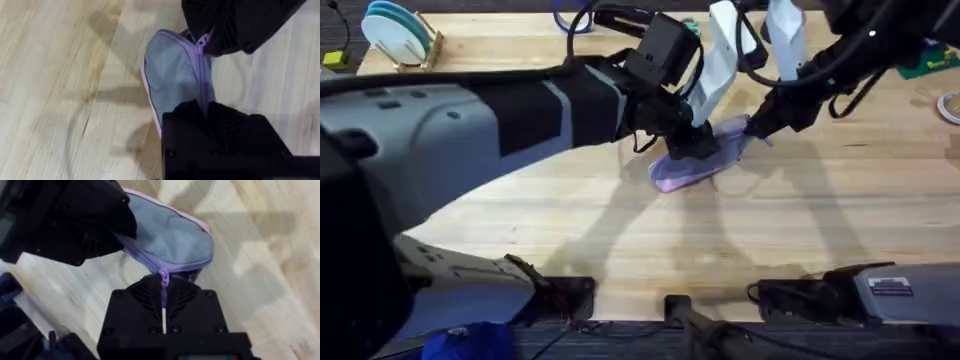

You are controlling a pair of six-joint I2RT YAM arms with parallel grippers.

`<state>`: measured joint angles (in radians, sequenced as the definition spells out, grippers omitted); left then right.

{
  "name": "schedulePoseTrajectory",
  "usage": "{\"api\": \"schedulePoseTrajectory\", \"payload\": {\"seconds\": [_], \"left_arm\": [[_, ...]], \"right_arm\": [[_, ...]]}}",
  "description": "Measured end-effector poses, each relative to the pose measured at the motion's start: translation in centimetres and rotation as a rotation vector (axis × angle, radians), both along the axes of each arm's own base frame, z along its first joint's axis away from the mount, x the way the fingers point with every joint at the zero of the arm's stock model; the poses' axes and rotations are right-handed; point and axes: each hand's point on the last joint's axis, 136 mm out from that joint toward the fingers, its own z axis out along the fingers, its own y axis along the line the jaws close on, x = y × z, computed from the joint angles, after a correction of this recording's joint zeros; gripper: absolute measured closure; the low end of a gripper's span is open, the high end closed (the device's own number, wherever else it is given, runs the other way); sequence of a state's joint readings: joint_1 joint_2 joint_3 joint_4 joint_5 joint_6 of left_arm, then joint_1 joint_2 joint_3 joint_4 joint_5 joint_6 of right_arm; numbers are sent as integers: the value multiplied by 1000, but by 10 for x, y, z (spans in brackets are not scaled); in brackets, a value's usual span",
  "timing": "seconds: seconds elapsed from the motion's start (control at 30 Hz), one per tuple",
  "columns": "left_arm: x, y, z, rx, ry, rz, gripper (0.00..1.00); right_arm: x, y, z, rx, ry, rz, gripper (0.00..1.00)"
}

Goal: Unzip the bag, pick up the pens from the table one at a time and place them inside, then zip the bag closed.

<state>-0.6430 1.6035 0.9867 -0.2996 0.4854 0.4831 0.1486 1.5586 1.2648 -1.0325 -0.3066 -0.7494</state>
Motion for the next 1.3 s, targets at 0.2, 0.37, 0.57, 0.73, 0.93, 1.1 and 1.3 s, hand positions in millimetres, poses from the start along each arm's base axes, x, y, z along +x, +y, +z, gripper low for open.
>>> {"api": "schedulePoseTrajectory", "payload": {"seconds": [0.2, 0.37, 0.57, 0.73, 0.93, 1.1, 1.3], "left_arm": [[-1, -2, 2, -12, 1, -8, 960], [-1, -3, 3, -14, 1, -10, 960], [-1, -4, 4, -19, 0, -14, 960], [-1, -8, 8, -33, -13, -23, 960], [-1, -12, 11, -45, -19, -33, 960], [-3, -14, 13, -54, -17, -42, 960], [-4, -14, 13, -54, -12, -47, 960]], "right_arm": [[-2, -2, 13, -6, -55, 16, 967], [-2, -2, 14, -10, -59, 19, 968], [-2, -8, 17, -6, -65, 0, 968], [-1, -21, 21, 16, -63, -52, 968], [0, -38, 23, 71, -53, -106, 968], [-2, -48, 23, 94, -41, -128, 967], [-6, -55, 19, 96, -31, -122, 967]]}}
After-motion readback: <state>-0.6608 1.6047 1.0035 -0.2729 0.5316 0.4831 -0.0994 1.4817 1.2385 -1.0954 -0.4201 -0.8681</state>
